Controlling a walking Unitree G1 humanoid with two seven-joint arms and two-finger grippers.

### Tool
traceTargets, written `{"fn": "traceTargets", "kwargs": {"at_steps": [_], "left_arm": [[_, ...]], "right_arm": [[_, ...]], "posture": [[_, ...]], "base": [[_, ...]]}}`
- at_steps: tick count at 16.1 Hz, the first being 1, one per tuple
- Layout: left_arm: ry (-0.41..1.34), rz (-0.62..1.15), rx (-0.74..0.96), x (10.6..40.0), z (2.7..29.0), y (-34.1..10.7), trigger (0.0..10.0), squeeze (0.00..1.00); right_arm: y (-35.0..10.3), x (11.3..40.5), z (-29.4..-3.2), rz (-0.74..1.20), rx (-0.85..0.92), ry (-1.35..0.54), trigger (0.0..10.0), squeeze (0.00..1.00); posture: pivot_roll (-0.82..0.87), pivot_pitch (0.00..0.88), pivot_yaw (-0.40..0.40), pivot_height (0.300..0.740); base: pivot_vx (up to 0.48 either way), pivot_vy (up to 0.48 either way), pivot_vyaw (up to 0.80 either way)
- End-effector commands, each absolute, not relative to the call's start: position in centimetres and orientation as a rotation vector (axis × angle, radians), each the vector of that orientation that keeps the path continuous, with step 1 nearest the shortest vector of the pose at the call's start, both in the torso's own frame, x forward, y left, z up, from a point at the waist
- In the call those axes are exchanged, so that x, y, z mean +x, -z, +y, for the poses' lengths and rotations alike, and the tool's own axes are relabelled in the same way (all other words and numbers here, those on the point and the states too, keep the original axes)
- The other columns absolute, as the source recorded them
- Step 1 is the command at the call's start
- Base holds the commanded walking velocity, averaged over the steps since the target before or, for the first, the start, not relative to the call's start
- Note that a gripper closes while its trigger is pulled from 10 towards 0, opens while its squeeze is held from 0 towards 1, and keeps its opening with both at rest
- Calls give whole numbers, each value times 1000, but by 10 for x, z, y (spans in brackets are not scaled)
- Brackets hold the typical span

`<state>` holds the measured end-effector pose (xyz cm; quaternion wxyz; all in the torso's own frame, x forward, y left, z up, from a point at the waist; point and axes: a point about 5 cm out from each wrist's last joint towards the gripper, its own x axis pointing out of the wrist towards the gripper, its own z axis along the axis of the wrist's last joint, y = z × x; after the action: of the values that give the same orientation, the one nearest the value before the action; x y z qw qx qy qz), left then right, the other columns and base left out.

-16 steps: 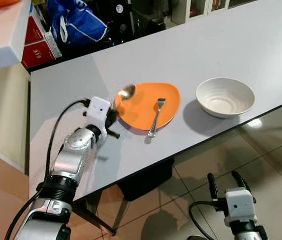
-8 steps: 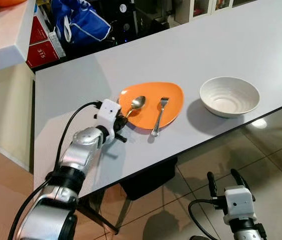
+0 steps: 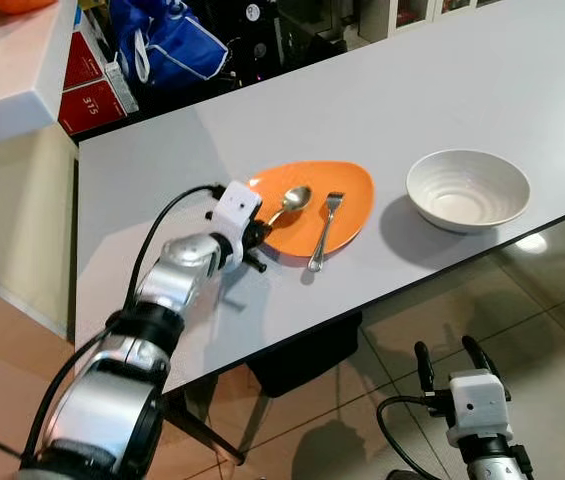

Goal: Setting the table

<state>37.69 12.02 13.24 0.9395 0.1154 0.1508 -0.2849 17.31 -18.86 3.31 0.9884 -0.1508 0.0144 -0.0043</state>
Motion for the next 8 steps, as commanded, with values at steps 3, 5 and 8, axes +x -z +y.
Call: {"fn": "traceTargets", "kwargs": {"at_steps": [3, 5, 8], "left_arm": [[568, 325, 262, 381, 127, -133, 0, 0], [570, 335, 267, 380, 127, -131, 0, 0], [542, 331, 230, 382, 129, -130, 0, 0]], "right_arm": [[-32, 173, -182, 40, -293, 6, 10000, 0], [-32, 173, -180, 39, -291, 5, 10000, 0], [-32, 173, -178, 36, -293, -4, 10000, 0]], "posture": [[-172, 77, 228, 740], [-170, 77, 228, 740], [-170, 71, 215, 740]], "base": [[0, 0, 0], [0, 0, 0], [0, 0, 0]]}}
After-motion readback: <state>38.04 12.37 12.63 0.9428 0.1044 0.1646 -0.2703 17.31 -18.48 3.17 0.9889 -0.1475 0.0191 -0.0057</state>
